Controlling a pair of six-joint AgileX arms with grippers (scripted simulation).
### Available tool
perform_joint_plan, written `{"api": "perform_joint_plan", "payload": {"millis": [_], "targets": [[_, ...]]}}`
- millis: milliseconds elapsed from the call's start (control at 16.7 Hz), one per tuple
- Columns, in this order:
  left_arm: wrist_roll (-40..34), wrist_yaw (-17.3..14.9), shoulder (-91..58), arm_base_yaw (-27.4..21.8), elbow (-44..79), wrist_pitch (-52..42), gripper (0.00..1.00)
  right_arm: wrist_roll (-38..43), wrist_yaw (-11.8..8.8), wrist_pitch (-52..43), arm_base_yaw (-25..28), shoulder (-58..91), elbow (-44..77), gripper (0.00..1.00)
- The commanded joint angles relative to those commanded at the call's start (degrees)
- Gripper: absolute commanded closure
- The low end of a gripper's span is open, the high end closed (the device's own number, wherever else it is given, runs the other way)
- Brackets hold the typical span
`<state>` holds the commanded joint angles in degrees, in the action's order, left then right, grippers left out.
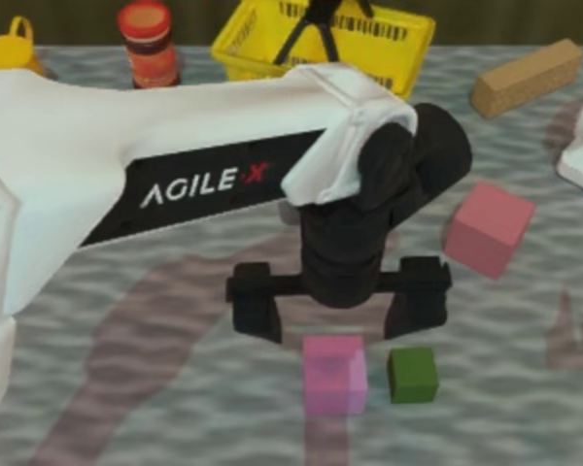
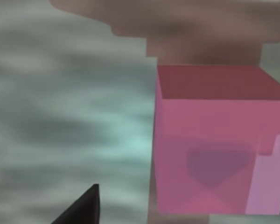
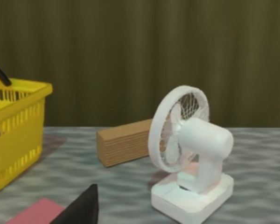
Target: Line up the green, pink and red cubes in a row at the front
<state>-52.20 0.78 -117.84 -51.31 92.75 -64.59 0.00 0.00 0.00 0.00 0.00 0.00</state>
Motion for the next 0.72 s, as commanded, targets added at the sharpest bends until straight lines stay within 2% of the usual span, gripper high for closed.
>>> {"api": "perform_joint_plan", "payload": {"millis": [300,540,720], "targets": [[1.64,0.32,5.84,3.1,-4.95,3.53,0.0,-2.23,-0.12,-3.8,1.07,5.73,5.69,0.0],[6.28,0.64,19.68,10.05,-17.2,11.09,0.0,-7.41,-0.07,-12.85,3.21,20.75,20.15,0.0],[11.6,0.67,33.36,16.76,-29.62,18.26,0.0,-12.64,0.06,-22.36,5.28,37.91,34.83,0.0]]}}
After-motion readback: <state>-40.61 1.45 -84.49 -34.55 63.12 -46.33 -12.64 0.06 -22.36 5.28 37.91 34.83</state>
